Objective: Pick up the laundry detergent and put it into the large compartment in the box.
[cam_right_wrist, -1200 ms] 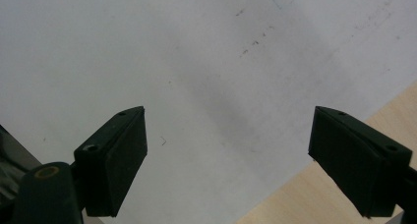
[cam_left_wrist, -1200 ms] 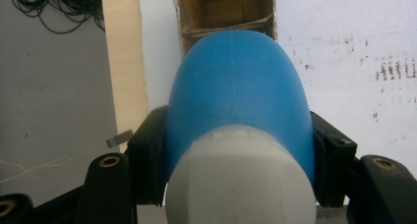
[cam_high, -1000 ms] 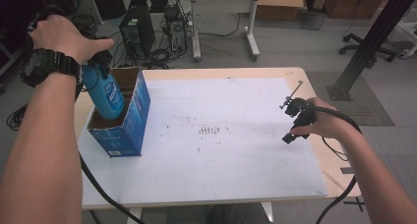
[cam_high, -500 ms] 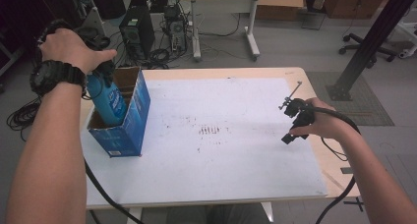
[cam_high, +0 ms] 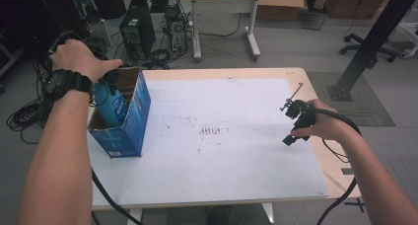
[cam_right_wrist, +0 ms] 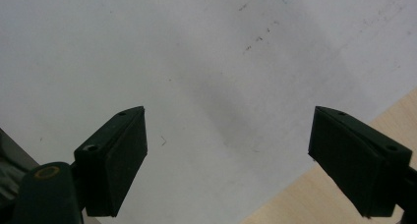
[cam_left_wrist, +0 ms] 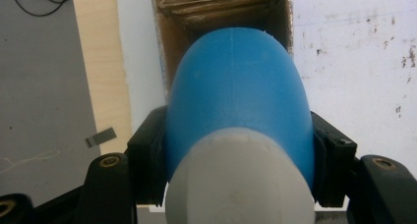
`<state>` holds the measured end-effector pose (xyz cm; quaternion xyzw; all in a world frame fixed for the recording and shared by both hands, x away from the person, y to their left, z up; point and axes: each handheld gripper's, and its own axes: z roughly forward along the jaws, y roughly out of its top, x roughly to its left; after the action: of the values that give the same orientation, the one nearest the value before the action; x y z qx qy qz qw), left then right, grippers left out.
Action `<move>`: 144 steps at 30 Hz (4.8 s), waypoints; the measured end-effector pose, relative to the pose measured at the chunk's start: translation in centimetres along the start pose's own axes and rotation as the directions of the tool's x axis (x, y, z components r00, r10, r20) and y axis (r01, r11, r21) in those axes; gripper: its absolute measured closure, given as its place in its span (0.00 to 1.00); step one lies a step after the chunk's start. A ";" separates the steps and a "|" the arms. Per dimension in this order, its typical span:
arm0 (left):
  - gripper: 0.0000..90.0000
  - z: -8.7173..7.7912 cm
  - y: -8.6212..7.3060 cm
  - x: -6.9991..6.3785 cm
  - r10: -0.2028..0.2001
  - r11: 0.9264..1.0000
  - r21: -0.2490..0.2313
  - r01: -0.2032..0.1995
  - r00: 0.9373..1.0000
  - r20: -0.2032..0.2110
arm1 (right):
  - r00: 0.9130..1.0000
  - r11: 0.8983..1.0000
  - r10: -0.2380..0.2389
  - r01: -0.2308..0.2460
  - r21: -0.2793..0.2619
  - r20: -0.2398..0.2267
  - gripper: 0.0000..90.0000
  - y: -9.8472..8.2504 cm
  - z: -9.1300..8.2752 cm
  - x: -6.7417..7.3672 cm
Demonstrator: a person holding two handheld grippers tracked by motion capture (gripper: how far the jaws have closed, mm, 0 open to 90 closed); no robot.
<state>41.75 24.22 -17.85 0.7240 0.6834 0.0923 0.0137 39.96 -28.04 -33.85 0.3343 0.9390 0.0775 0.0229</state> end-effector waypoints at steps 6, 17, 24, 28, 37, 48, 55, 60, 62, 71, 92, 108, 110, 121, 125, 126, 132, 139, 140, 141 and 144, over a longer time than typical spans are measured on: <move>0.42 0.9 0.0 0.1 0.002 1.000 0.011 -0.002 1.000 -0.003 | 1.000 1.000 -0.001 0.001 0.001 -0.001 0.16 0.0 0.1 0.0; 0.42 2.9 0.0 0.1 0.003 0.999 0.035 -0.003 1.000 0.002 | 1.000 1.000 0.003 -0.003 0.009 0.000 0.16 0.1 0.3 0.0; 0.42 4.2 0.1 0.0 0.007 0.999 0.048 -0.007 1.000 0.009 | 1.000 1.000 0.008 -0.008 0.017 -0.001 0.16 0.0 0.6 0.0; 0.42 4.8 0.1 -0.1 0.008 0.999 0.053 -0.008 1.000 0.006 | 1.000 1.000 -0.002 0.001 0.028 0.012 0.16 0.0 0.9 -0.1; 0.42 6.1 0.0 0.0 0.008 0.998 0.065 -0.008 1.000 0.005 | 1.000 0.999 0.006 -0.007 0.038 0.013 0.16 -0.1 1.1 -0.2; 0.42 7.4 -0.1 0.0 0.019 0.996 0.085 -0.019 1.000 -0.003 | 1.000 0.999 0.010 -0.010 0.038 0.013 0.16 -0.2 1.1 -0.4; 0.42 8.1 -0.2 -0.1 0.024 0.996 0.086 -0.024 1.000 0.006 | 1.000 0.999 0.005 -0.005 0.038 0.012 0.16 -0.2 1.2 -0.3; 0.42 8.5 -0.2 -0.2 0.028 0.996 0.089 -0.028 1.000 0.005 | 1.000 0.999 0.012 -0.012 0.040 0.013 0.16 -0.2 1.2 -0.3; 0.42 8.7 -0.2 -0.1 0.027 0.996 0.089 -0.028 1.000 0.010 | 1.000 0.999 0.012 -0.012 0.041 0.014 0.16 -0.3 1.2 -0.4; 0.42 9.5 -0.4 0.1 0.035 0.995 0.092 -0.036 0.999 0.011 | 1.000 0.999 0.009 -0.010 0.045 0.013 0.16 -0.2 1.3 -0.4; 0.42 10.0 -0.5 0.2 0.040 0.995 0.093 -0.041 0.999 0.018 | 1.000 0.999 0.010 -0.010 0.052 0.010 0.16 0.0 1.6 -0.3; 0.41 9.9 -0.6 0.1 0.052 0.995 0.087 -0.052 0.999 0.001 | 1.000 0.999 0.008 -0.008 0.049 0.009 0.16 -0.2 1.4 -0.3; 0.39 9.8 -0.7 0.1 0.050 0.995 0.086 -0.050 0.999 0.004 | 1.000 0.999 0.011 -0.012 0.048 0.009 0.16 -0.3 1.4 -0.4; 0.32 9.1 -0.7 -0.2 0.063 0.995 0.085 -0.061 0.998 -0.019 | 1.000 0.999 0.011 -0.011 0.044 0.006 0.16 -0.3 1.3 -0.4; 0.30 8.5 -0.7 -0.3 0.067 0.994 0.083 -0.065 0.997 -0.026 | 1.000 0.999 0.013 -0.014 0.042 0.007 0.16 -0.4 1.3 -0.5; 0.30 8.3 -0.7 -0.3 0.065 0.995 0.078 -0.063 0.998 -0.025 | 1.000 0.999 0.014 -0.014 0.042 0.007 0.16 -0.4 1.3 -0.5; 0.28 7.4 -0.8 -0.2 0.068 0.995 0.072 -0.066 0.997 -0.037 | 1.000 0.999 0.013 -0.013 0.039 0.006 0.16 -0.5 1.3 -0.5; 0.25 5.7 -0.7 -0.2 0.081 0.996 0.046 -0.079 0.996 -0.030 | 1.000 0.999 0.017 -0.017 0.035 0.006 0.16 -0.3 1.1 -0.5; 0.24 5.6 -0.7 -0.2 0.080 0.996 0.043 -0.079 0.996 -0.028 | 1.000 0.999 0.014 -0.014 0.035 0.006 0.16 -0.3 1.1 -0.5; 0.24 5.3 -0.7 -0.3 0.079 0.996 0.033 -0.078 0.996 -0.029 | 1.000 0.999 0.013 -0.013 0.034 0.005 0.16 -0.3 1.1 -0.4; 0.22 4.5 -0.7 -0.4 0.082 0.996 0.024 -0.081 0.996 -0.030 | 1.000 0.999 0.007 -0.007 0.033 0.005 0.16 -0.3 1.1 -0.4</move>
<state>41.77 24.37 -22.43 0.7499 0.6545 0.0965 -0.0088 40.22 -28.39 -35.02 0.3382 0.9389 0.0611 0.0196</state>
